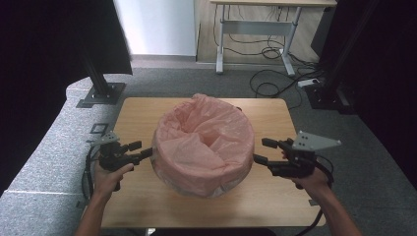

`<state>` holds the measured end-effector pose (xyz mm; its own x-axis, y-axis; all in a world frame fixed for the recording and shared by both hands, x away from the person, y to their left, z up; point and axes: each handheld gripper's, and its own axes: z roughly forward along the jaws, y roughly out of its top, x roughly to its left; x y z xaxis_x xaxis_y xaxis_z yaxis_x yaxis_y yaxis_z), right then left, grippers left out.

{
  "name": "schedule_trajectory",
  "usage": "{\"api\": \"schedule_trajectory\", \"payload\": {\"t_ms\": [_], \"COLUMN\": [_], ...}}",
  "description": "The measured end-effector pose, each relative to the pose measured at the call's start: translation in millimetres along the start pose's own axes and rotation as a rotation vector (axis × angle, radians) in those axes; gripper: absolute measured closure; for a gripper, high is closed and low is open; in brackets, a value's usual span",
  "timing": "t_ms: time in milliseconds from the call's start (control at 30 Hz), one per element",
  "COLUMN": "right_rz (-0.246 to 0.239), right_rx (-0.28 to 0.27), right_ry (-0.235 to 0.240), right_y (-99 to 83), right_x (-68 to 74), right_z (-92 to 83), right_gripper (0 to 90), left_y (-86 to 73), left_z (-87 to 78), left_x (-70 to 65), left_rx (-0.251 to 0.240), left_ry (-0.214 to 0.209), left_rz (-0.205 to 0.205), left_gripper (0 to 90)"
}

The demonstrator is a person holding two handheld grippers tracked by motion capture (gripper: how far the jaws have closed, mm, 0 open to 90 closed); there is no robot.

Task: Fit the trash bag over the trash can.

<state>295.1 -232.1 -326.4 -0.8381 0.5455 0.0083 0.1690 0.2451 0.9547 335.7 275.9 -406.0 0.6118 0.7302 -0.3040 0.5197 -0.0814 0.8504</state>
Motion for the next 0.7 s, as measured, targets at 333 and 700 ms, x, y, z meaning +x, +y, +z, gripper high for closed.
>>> {"api": "schedule_trajectory", "payload": {"t_ms": [333, 700], "right_rz": [-0.063, -0.074], "right_rx": [0.095, 0.157], "right_ry": [0.045, 0.11], "right_y": [73.0, 87.2], "right_x": [4.0, 17.1], "right_z": [57.0, 96.3], "right_gripper": [33.4, 31.7], "left_y": [2.1, 1.7], "left_z": [-0.9, 1.4], "left_x": [-4.1, -4.3], "left_rx": [0.012, 0.03], "left_ry": [-0.006, -0.004], "left_rz": [0.019, 0.013], "left_gripper": [32.3, 32.5]}}
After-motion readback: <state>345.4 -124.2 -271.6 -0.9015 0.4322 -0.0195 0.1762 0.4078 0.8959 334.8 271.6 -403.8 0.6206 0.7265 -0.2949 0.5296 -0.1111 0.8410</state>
